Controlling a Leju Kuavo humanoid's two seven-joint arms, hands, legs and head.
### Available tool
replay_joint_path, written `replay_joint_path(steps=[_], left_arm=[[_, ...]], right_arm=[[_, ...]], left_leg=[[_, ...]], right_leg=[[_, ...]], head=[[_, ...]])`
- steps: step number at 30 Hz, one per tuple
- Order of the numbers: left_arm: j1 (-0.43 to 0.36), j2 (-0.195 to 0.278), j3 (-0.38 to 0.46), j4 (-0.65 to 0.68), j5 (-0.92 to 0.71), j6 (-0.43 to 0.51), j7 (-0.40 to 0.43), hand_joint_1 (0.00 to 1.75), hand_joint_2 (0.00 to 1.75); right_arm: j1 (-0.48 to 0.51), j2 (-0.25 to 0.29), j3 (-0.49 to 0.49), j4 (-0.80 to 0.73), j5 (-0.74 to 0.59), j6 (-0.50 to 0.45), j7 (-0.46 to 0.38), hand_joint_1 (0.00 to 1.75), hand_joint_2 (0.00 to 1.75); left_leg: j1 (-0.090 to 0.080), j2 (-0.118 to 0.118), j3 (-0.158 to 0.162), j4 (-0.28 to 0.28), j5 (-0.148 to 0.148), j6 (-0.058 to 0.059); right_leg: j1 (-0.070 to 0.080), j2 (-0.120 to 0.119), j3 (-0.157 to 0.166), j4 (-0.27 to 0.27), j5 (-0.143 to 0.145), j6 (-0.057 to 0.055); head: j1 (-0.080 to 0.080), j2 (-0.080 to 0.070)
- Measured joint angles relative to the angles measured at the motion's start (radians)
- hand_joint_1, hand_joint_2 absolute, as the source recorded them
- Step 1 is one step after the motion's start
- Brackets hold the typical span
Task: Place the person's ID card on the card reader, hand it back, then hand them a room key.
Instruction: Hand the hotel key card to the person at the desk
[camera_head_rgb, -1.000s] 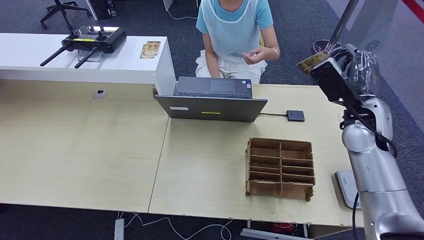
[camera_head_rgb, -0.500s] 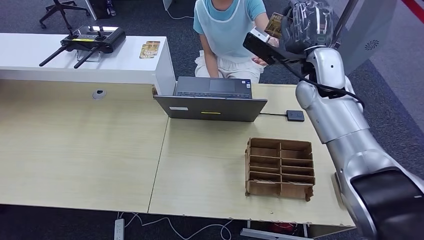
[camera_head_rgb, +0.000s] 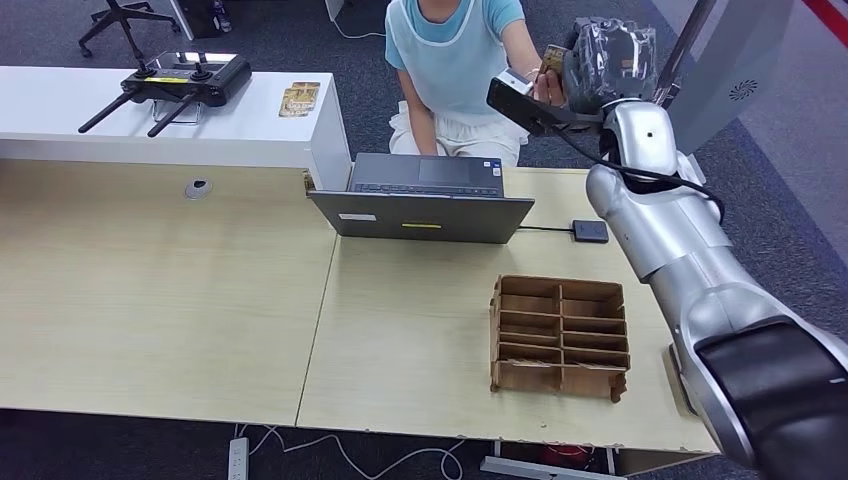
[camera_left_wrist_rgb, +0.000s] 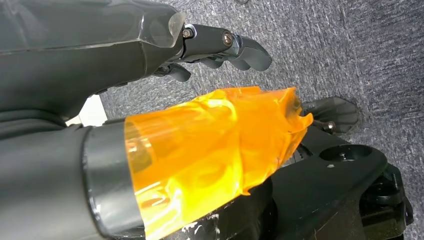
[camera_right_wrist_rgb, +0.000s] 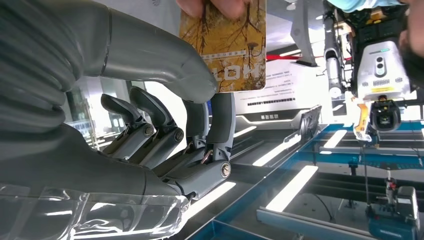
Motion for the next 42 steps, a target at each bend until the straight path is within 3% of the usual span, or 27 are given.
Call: replay_joint_path(steps=[7,8,11,12,17,33,36,42], left_arm=[[0.000,0.000,-0.001,0.000,-0.002,0.000,0.000,0.00,0.00],[0.000,0.000,-0.001,0.000,-0.002,0.000,0.000,0.00,0.00],[0.000,0.000,-0.001,0.000,-0.002,0.000,0.001,0.00,0.00],[0.000,0.000,-0.001,0.000,-0.002,0.000,0.001,0.00,0.00],[0.001,0.000,-0.001,0.000,-0.002,0.000,0.007,0.00,0.00],[0.003,0.000,-0.001,0.000,0.008,0.005,0.015,0.00,0.00],[0.007,0.000,-0.001,0.000,0.014,0.010,0.016,0.00,0.00],[0.013,-0.002,-0.001,0.000,0.034,0.021,0.014,0.00,0.00]], right_arm=[[0.000,-0.001,0.003,0.029,0.007,-0.007,0.009,1.75,1.75],[0.000,-0.001,0.003,0.032,0.007,-0.006,0.009,1.66,1.75],[0.000,-0.002,0.004,0.039,0.009,-0.002,0.009,0.35,1.75],[0.000,-0.002,0.004,0.041,0.009,0.004,0.009,0.00,1.75],[0.000,-0.002,0.004,0.051,-0.004,0.043,0.009,0.00,1.75],[0.022,-0.025,-0.070,-0.027,-0.141,-0.005,-0.026,0.00,1.75],[0.057,-0.038,-0.114,-0.103,-0.245,-0.014,-0.053,0.00,1.75],[0.200,-0.047,-0.264,-0.357,-0.556,0.059,-0.128,0.00,1.75]], left_leg=[[0.000,0.000,0.000,0.000,0.000,0.000],[0.000,0.000,0.000,0.000,0.000,0.000],[0.000,0.000,0.000,0.000,0.000,0.000],[0.000,0.000,0.000,0.000,0.000,0.000],[0.000,0.000,0.000,0.000,0.000,0.000],[0.000,0.000,0.000,0.000,0.000,0.000],[0.000,0.000,0.000,0.000,0.000,0.000],[0.000,0.000,0.000,0.000,0.000,0.000]], right_leg=[[0.000,0.000,0.000,0.000,0.000,0.000],[0.000,0.000,0.000,0.000,0.000,0.000],[0.000,0.000,0.000,0.000,0.000,0.000],[0.000,0.000,0.000,0.000,0.000,0.000],[0.000,0.000,0.000,0.000,0.000,0.000],[0.000,0.000,0.000,0.000,0.000,0.000],[0.000,0.000,0.000,0.000,0.000,0.000],[0.000,0.000,0.000,-0.001,0.000,0.000]], head=[[0.000,0.000],[0.000,0.000],[0.000,0.000],[0.000,0.000],[0.000,0.000],[0.000,0.000],[0.000,0.000],[0.000,0.000]])
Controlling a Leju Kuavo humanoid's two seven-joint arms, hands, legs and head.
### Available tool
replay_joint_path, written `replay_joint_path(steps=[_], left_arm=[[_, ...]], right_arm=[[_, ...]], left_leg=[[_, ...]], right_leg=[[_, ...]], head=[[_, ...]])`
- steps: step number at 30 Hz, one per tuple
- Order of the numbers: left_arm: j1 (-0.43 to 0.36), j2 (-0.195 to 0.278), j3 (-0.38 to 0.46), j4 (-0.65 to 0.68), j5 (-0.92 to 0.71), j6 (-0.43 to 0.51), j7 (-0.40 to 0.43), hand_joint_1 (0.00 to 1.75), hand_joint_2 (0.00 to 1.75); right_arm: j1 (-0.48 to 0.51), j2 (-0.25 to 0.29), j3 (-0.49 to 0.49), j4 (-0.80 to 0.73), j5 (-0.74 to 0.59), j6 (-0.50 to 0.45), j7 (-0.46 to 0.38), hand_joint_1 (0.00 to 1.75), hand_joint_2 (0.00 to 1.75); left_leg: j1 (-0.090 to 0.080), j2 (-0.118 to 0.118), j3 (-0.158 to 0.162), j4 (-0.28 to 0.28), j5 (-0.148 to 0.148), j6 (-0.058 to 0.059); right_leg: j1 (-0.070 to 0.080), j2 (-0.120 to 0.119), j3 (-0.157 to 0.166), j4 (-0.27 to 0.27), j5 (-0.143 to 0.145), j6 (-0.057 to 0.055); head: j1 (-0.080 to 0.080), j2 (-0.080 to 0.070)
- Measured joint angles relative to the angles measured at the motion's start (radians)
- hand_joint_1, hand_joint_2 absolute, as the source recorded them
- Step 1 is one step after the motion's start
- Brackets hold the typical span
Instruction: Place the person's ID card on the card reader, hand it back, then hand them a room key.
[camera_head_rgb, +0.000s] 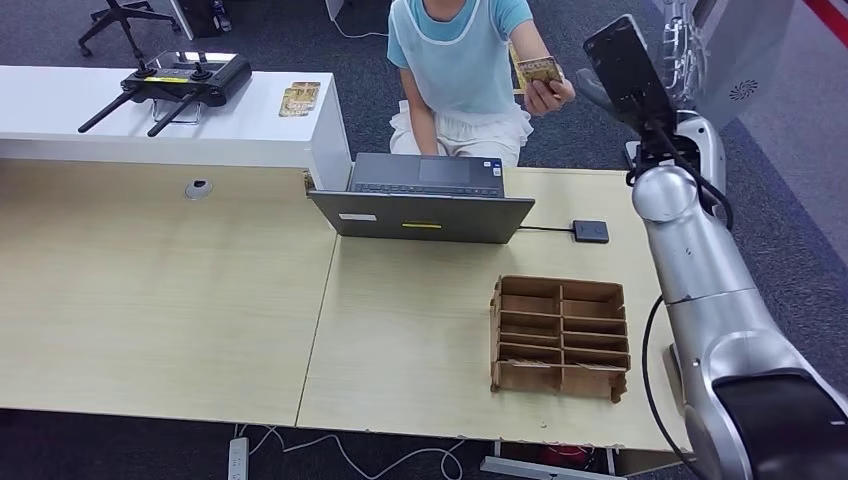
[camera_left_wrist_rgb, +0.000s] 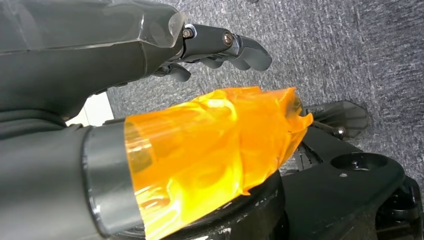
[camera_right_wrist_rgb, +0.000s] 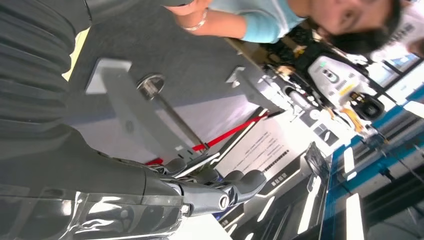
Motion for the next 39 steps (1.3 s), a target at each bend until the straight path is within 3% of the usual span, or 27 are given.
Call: replay_joint_path(steps=[7,12,16,24,30,34,39], left_arm=[[0.001,-0.004,0.000,0.000,0.003,0.001,0.000,0.00,0.00],[0.003,-0.008,0.000,0.000,0.021,0.014,0.001,0.00,0.00],[0.006,-0.016,0.001,0.000,0.042,0.032,0.003,0.00,0.00],[0.010,-0.039,0.023,0.000,0.086,0.062,0.005,0.00,0.00],[0.013,-0.044,0.055,0.000,0.126,0.069,-0.006,0.00,0.00],[0.013,-0.046,0.072,0.000,0.136,0.072,-0.007,0.00,0.00],[0.014,-0.042,0.077,0.000,0.119,0.068,-0.006,0.00,0.00]], right_arm=[[0.083,-0.010,-0.076,-0.161,-0.042,0.016,-0.011,0.00,1.75],[0.187,-0.012,-0.138,-0.287,-0.286,0.057,-0.085,0.00,1.75],[0.354,0.008,-0.204,-0.461,-0.420,0.046,-0.145,0.00,1.75],[0.773,0.089,-0.224,-0.773,-0.397,-0.040,-0.246,0.00,1.75],[1.002,0.102,-0.222,-0.917,-0.466,0.001,-0.261,0.00,1.75],[1.107,0.094,-0.222,-0.952,-0.352,0.023,-0.237,0.00,1.75],[1.179,0.058,-0.200,-0.969,0.008,-0.069,-0.130,0.00,1.75]], left_leg=[[0.000,0.001,0.001,0.000,0.000,0.000],[0.000,-0.002,0.001,0.000,0.000,0.000],[0.001,-0.004,0.000,0.000,-0.001,0.000],[0.001,-0.006,-0.001,-0.001,-0.003,0.000],[0.001,-0.006,0.000,-0.001,-0.004,-0.001],[0.001,-0.006,0.000,-0.001,-0.004,-0.001],[0.001,-0.005,0.000,-0.001,-0.004,-0.001]], right_leg=[[0.000,0.001,0.000,0.000,0.000,0.000],[0.000,-0.002,0.001,0.000,0.000,0.000],[0.000,-0.003,0.001,-0.001,-0.001,0.000],[0.001,-0.006,0.001,-0.001,-0.004,0.000],[0.001,-0.005,0.001,-0.001,-0.005,0.000],[0.001,-0.005,0.001,-0.001,-0.005,0.000],[0.001,-0.005,0.002,-0.001,-0.005,0.000]], head=[[0.000,0.000],[0.000,0.000],[0.000,0.000],[0.000,0.000],[0.000,0.000],[0.000,0.000],[0.000,0.000]])
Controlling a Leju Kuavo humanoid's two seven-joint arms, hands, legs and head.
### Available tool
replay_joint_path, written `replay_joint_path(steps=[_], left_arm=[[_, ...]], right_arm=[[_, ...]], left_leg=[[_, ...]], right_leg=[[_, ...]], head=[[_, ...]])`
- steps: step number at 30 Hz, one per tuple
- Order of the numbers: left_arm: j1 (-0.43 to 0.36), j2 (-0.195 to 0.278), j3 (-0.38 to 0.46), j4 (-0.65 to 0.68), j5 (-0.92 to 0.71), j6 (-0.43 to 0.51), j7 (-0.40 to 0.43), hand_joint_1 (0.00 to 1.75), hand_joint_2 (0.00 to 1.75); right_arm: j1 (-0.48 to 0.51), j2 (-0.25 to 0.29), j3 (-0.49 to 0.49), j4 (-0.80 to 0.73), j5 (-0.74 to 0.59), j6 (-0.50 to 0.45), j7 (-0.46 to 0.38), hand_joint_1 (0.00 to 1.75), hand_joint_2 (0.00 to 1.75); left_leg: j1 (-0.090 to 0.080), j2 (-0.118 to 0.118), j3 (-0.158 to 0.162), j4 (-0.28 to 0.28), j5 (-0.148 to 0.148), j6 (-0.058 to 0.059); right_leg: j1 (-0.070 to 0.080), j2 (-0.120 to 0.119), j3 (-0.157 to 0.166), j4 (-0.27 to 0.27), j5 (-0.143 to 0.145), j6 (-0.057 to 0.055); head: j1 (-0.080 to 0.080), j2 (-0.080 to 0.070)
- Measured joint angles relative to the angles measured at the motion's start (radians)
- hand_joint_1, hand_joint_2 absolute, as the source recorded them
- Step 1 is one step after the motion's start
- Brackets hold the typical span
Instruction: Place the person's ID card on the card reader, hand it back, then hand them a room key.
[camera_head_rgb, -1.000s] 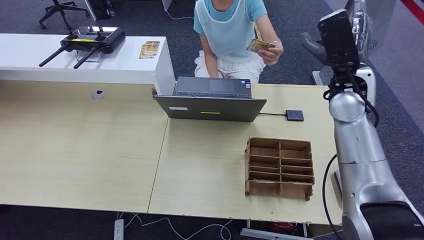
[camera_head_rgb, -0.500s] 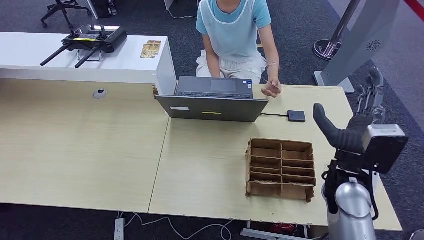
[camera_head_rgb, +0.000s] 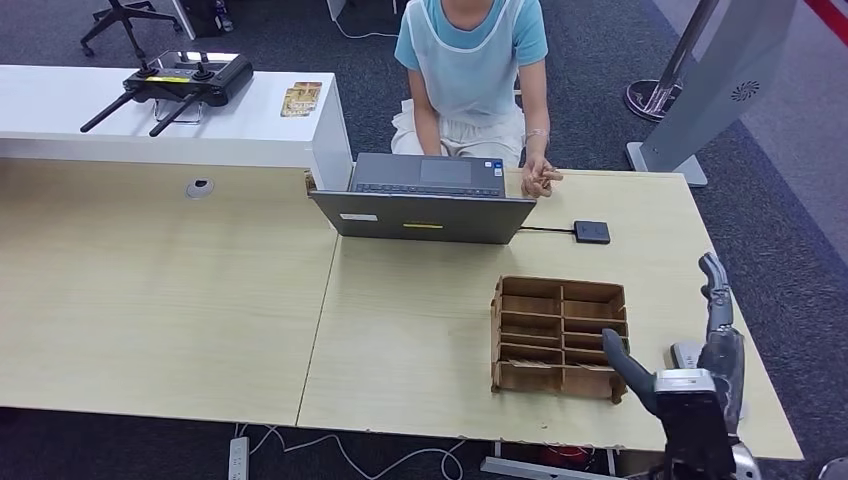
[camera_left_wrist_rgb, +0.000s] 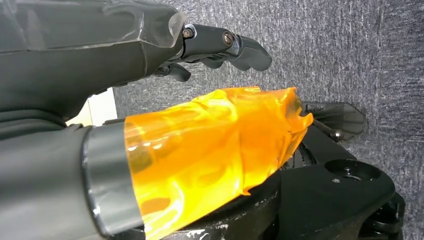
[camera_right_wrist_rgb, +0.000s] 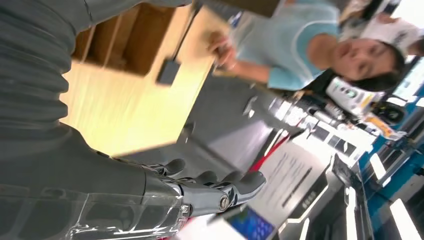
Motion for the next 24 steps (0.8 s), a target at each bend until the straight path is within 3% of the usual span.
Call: replay_joint_path(steps=[5,9,24], left_arm=[[0.000,0.007,0.000,0.000,-0.009,-0.007,0.006,0.00,0.00],[0.000,0.011,0.000,0.000,-0.015,-0.013,0.014,0.00,0.00],[-0.001,0.019,0.000,0.000,-0.016,-0.019,0.029,0.00,0.00]], right_arm=[[0.048,-0.052,0.027,-0.001,0.301,-0.081,0.180,0.00,1.75],[0.083,-0.101,0.043,0.002,0.442,-0.088,0.297,0.00,1.75],[0.131,-0.283,0.150,0.016,0.518,0.062,0.474,0.00,1.75]], left_leg=[[0.000,0.000,0.000,0.000,0.000,0.000],[0.000,0.000,0.000,0.000,0.000,0.000],[0.000,0.002,0.000,0.000,-0.001,0.001]], right_leg=[[0.000,0.000,0.000,0.000,0.000,0.000],[0.000,0.000,0.000,0.000,0.000,0.000],[0.000,0.001,0.000,0.000,0.000,0.000]], head=[[0.000,0.000],[0.000,0.000],[0.000,0.000]])
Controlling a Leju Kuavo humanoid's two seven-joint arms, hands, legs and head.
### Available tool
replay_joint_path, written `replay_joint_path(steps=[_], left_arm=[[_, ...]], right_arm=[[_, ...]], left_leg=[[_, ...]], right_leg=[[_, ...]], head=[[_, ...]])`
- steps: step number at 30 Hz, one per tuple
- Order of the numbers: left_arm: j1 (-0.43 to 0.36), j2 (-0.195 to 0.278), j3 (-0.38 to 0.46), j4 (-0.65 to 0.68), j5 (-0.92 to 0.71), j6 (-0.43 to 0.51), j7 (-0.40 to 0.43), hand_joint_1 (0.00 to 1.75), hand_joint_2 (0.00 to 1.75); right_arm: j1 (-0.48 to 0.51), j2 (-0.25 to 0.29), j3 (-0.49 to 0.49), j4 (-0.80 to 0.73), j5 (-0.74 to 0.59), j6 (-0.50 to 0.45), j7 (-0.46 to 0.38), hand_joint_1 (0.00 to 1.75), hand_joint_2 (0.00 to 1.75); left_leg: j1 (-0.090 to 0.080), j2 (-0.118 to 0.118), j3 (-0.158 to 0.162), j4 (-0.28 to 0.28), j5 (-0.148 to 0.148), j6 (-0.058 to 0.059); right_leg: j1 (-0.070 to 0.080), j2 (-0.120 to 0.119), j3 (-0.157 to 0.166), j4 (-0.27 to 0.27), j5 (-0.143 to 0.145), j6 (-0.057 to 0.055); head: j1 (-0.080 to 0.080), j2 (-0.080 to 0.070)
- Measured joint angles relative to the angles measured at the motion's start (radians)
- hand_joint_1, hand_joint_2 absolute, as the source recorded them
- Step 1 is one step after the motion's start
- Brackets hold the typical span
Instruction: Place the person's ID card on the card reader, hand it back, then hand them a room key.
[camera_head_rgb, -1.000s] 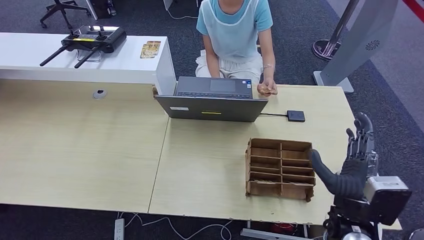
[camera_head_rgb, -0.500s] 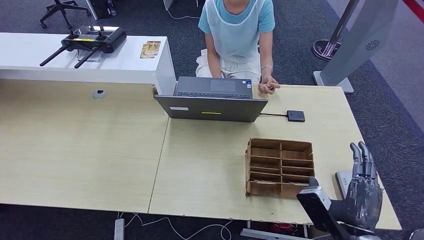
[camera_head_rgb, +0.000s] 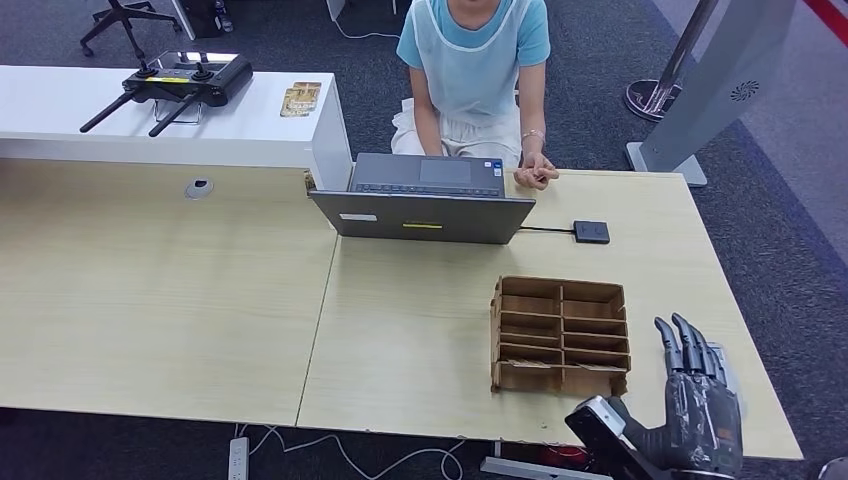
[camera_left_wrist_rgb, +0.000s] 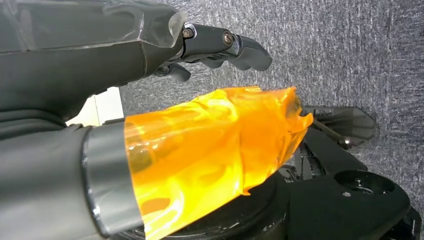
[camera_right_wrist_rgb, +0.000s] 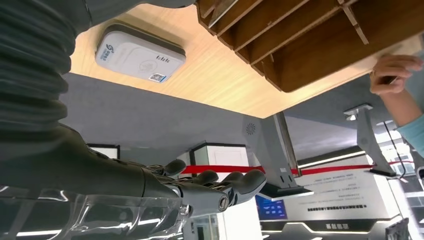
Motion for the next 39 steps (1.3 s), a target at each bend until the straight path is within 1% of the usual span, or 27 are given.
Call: replay_joint_path(steps=[6,19,27,39], left_arm=[[-0.001,0.000,0.000,0.000,0.000,0.000,0.001,0.00,0.00],[-0.001,0.000,0.000,0.000,0.000,-0.001,0.011,0.00,0.00],[-0.001,-0.001,0.002,0.000,0.003,-0.001,0.010,0.00,0.00],[-0.001,-0.001,0.007,0.000,0.003,-0.007,0.003,0.00,0.00]], right_arm=[[-0.034,-0.019,0.043,0.033,0.027,0.014,0.019,0.00,1.75],[-0.112,-0.022,0.100,0.115,0.042,0.039,0.026,0.00,1.75],[-0.131,-0.022,0.095,0.171,0.030,0.059,0.040,0.00,1.75],[-0.156,-0.014,0.059,0.229,-0.003,0.058,0.011,0.00,1.75]], left_leg=[[0.000,0.002,0.000,0.000,0.000,0.000],[0.000,0.003,0.001,0.000,0.000,0.000],[0.000,0.003,0.001,0.000,0.000,0.000],[0.000,0.002,0.001,0.000,0.000,0.000]], right_leg=[[0.000,0.001,0.000,0.000,0.000,0.000],[0.000,0.002,0.000,0.000,0.000,0.000],[0.000,0.002,0.000,0.000,0.000,0.000],[0.000,0.002,0.000,0.000,0.000,0.000]], head=[[0.000,0.000],[0.000,0.000],[0.000,0.000],[0.000,0.000]])
